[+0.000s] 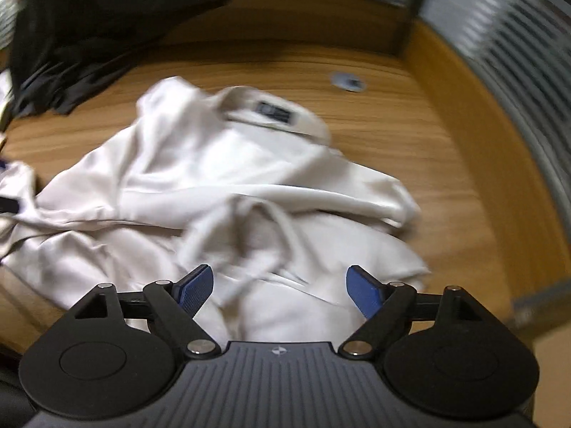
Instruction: Fold clothes
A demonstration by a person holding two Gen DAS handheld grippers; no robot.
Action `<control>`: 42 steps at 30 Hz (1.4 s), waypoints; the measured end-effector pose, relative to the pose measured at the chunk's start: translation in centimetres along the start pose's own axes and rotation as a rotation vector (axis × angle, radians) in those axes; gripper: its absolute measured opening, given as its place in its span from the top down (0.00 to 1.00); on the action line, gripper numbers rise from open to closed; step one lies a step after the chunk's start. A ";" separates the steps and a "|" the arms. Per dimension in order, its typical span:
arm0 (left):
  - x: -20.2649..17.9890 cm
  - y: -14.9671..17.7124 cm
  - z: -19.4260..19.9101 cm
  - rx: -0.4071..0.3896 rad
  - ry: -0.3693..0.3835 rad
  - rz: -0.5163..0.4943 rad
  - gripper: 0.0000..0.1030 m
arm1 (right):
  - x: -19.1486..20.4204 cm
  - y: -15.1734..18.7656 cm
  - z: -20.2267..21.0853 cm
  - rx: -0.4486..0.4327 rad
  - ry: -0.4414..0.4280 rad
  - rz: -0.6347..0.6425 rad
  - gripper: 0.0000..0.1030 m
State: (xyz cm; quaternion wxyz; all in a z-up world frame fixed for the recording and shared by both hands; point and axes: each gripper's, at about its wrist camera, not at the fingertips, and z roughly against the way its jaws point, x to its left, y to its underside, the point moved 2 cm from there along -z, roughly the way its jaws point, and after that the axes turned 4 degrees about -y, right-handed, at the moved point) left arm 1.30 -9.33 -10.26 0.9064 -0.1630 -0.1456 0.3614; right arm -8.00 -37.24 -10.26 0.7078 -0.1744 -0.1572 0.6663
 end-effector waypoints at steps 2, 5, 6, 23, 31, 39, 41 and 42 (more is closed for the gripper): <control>-1.9 -1.4 -1.2 -0.017 0.018 -0.062 0.16 | 1.4 -0.5 -1.4 0.014 -0.015 0.038 0.12; -4.6 -2.8 -3.4 -0.025 0.012 -0.180 0.13 | 2.2 -0.7 -3.8 0.048 -0.041 0.060 0.12; -5.3 -3.2 -4.1 -0.022 0.007 -0.210 0.13 | 2.4 -0.8 -4.6 0.060 -0.039 0.065 0.12; -6.6 -4.9 -7.4 0.014 0.062 -0.209 0.85 | -1.1 0.3 -6.6 0.098 -0.035 0.027 0.90; -3.7 -5.7 -5.3 -0.040 0.041 -0.070 0.95 | -4.3 0.6 -4.5 0.051 0.059 0.006 0.92; 4.2 -4.5 -2.6 -0.047 -0.101 0.183 0.95 | -10.4 1.2 -1.5 0.005 0.232 -0.045 0.92; 6.5 -3.5 -2.1 -0.028 -0.134 0.261 0.96 | -11.9 1.1 -0.9 -0.009 0.286 -0.040 0.92; 7.7 -2.8 -1.7 -0.018 -0.153 0.301 0.96 | -12.5 1.1 -0.6 -0.016 0.309 -0.037 0.92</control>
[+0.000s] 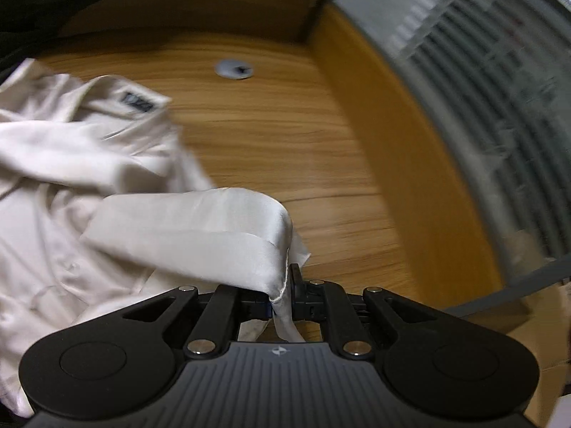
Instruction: Fold clothes
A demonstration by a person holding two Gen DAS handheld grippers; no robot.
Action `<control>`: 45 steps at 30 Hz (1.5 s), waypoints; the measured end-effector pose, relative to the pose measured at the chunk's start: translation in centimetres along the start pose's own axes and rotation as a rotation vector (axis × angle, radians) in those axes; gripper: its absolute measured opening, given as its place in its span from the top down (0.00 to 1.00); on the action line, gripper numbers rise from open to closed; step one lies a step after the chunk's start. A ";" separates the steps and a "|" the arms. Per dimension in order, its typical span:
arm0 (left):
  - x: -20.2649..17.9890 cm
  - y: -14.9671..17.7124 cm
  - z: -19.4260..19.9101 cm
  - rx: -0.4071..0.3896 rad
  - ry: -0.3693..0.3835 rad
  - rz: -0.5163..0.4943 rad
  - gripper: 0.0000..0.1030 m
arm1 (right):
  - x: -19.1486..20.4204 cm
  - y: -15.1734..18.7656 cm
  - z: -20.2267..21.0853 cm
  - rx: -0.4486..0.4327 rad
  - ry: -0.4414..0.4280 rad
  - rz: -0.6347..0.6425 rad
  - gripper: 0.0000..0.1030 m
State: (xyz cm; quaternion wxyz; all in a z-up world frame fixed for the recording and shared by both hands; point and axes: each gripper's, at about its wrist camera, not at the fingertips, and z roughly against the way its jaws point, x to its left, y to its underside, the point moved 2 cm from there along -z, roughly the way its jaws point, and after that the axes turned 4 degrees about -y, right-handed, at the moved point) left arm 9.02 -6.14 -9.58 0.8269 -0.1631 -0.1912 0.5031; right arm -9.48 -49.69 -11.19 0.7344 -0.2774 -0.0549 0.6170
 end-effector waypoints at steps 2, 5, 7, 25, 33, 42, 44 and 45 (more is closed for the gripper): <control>2.7 0.7 0.4 0.020 -0.038 0.078 0.96 | -1.3 -0.3 0.1 -0.014 0.039 0.002 0.92; 6.1 2.3 1.2 0.047 -0.093 0.181 0.96 | -3.2 -1.3 0.2 -0.042 0.082 -0.001 0.92; 7.8 3.4 1.8 0.054 -0.146 0.229 0.96 | -3.9 -2.1 0.2 -0.061 0.101 0.002 0.92; 10.1 12.9 4.9 0.184 -0.209 0.339 0.55 | -0.2 -2.8 -3.0 0.109 -0.085 0.222 0.33; 5.0 11.2 4.6 0.112 -0.046 0.168 0.33 | 5.7 -4.6 0.5 -0.009 -0.378 0.343 0.33; -2.8 7.3 1.1 0.082 0.081 -0.005 0.21 | 17.1 -6.0 0.1 -0.038 -0.570 0.493 0.33; -4.2 6.7 0.2 0.079 0.081 -0.054 0.21 | 18.9 -6.1 -0.4 -0.040 -0.595 0.516 0.33; -4.9 6.3 -0.3 0.077 0.080 -0.076 0.21 | 19.7 -6.2 -0.6 -0.042 -0.604 0.525 0.33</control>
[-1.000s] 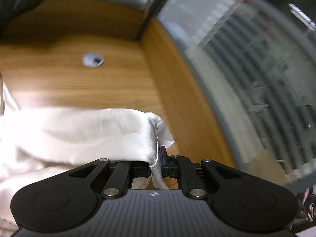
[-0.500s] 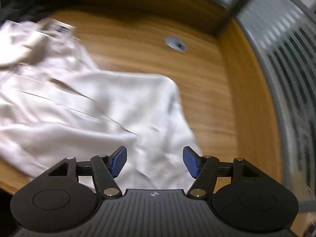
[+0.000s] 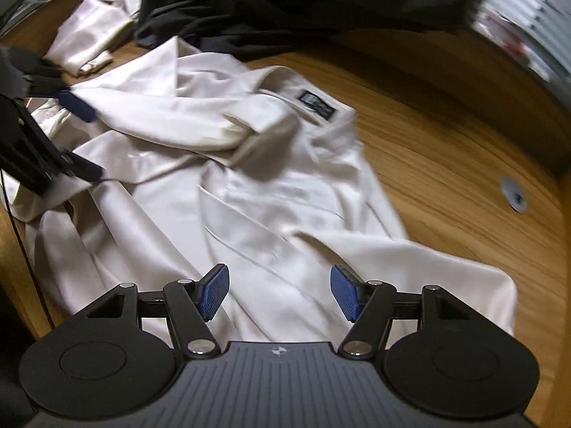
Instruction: Fold clothes
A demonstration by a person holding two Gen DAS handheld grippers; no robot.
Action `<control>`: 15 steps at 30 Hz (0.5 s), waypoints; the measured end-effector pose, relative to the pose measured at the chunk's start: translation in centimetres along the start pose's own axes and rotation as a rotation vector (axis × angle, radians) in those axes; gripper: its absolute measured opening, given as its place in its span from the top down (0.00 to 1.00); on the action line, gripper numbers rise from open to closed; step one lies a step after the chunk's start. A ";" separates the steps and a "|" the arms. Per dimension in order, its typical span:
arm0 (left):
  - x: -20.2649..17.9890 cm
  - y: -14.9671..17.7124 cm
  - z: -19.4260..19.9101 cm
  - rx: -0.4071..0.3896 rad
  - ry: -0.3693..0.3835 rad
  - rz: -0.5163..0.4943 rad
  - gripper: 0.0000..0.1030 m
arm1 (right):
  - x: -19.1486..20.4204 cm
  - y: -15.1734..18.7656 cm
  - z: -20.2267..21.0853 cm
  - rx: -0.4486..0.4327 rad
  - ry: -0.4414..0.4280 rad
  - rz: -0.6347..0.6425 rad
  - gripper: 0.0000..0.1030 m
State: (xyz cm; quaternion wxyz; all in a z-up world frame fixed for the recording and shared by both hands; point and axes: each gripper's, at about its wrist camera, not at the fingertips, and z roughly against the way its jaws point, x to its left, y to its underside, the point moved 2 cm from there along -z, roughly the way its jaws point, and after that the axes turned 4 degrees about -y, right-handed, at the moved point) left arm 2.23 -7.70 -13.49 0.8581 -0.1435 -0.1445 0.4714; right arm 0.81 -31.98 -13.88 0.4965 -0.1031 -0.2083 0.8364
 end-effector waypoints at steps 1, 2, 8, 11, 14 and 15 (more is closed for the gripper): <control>-0.4 -0.4 -0.4 0.000 -0.006 -0.018 0.21 | 0.3 -0.4 -0.4 -0.001 -0.005 0.008 0.33; -0.8 -0.8 -0.9 -0.001 -0.013 -0.035 0.21 | 0.6 -0.8 -0.9 -0.003 -0.010 0.016 0.33; -1.5 -3.2 -2.7 -0.025 -0.053 -0.059 0.21 | 0.3 -3.0 -3.3 -0.016 -0.001 0.009 0.33; -1.2 -4.1 -3.4 -0.029 -0.061 -0.061 0.20 | -0.9 -3.7 -4.0 -0.024 0.010 -0.019 0.33; -0.9 -4.7 -4.4 -0.015 -0.078 -0.058 0.20 | -2.6 -4.2 -5.1 -0.001 0.069 -0.043 0.33; -0.7 -4.8 -4.8 -0.006 -0.085 -0.057 0.20 | -3.3 -4.3 -5.4 0.006 0.077 -0.061 0.33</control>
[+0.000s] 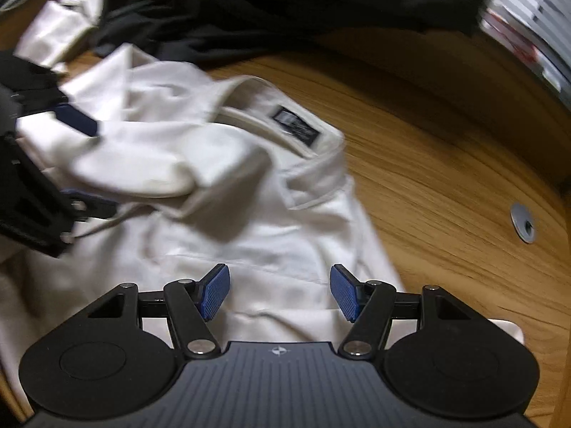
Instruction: Fold clothes
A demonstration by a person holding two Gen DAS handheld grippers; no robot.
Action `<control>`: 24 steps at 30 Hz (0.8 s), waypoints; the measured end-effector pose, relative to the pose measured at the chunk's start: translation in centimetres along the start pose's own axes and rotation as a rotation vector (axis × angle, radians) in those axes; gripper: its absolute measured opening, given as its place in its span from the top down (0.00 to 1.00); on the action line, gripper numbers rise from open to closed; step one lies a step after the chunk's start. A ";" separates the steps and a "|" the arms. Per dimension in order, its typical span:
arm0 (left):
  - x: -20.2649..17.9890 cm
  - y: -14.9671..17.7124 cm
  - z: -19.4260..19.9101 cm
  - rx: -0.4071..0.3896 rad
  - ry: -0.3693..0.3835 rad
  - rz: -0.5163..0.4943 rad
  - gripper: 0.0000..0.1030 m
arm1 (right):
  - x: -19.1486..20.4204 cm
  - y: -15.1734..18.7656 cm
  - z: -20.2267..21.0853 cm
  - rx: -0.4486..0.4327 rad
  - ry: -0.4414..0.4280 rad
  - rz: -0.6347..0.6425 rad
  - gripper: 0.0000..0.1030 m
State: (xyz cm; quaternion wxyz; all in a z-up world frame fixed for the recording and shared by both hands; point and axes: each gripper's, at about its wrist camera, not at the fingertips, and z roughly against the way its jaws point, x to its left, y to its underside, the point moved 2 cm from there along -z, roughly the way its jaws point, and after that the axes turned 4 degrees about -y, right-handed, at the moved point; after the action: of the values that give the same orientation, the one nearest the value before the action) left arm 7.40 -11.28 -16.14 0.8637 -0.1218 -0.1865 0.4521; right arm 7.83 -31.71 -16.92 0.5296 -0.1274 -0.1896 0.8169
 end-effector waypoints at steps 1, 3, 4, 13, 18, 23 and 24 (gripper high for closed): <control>0.2 -0.1 -0.4 0.010 -0.001 0.004 0.20 | -0.7 -0.1 -0.4 0.008 0.004 -0.018 0.33; 0.8 -0.1 -1.0 0.015 0.005 0.021 0.16 | -1.8 -0.3 -1.1 0.022 -0.004 -0.051 0.33; 1.1 -0.2 -1.1 0.014 0.014 0.034 0.17 | -2.2 -0.4 -1.3 0.021 -0.008 -0.061 0.33; 6.5 -1.7 1.5 -0.074 0.023 0.170 0.18 | -7.1 -0.7 -1.2 -0.002 -0.018 -0.252 0.57; 10.0 -3.4 0.1 -0.065 -0.058 0.184 0.18 | -8.2 -0.2 -2.0 0.041 -0.003 -0.243 0.62; 12.3 -4.1 -2.7 -0.013 -0.095 0.208 0.20 | -8.1 -0.3 -2.0 0.035 -0.001 -0.204 0.86; 12.7 -4.1 -3.2 -0.002 -0.097 0.214 0.32 | -8.0 -0.4 -1.9 0.029 0.010 -0.201 0.95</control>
State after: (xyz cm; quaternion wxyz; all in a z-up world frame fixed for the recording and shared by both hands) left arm 18.47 -3.23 -14.80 0.8005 -0.1195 -0.2145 0.5467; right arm 12.18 -38.59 -18.43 0.6115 -0.1042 -0.1869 0.7618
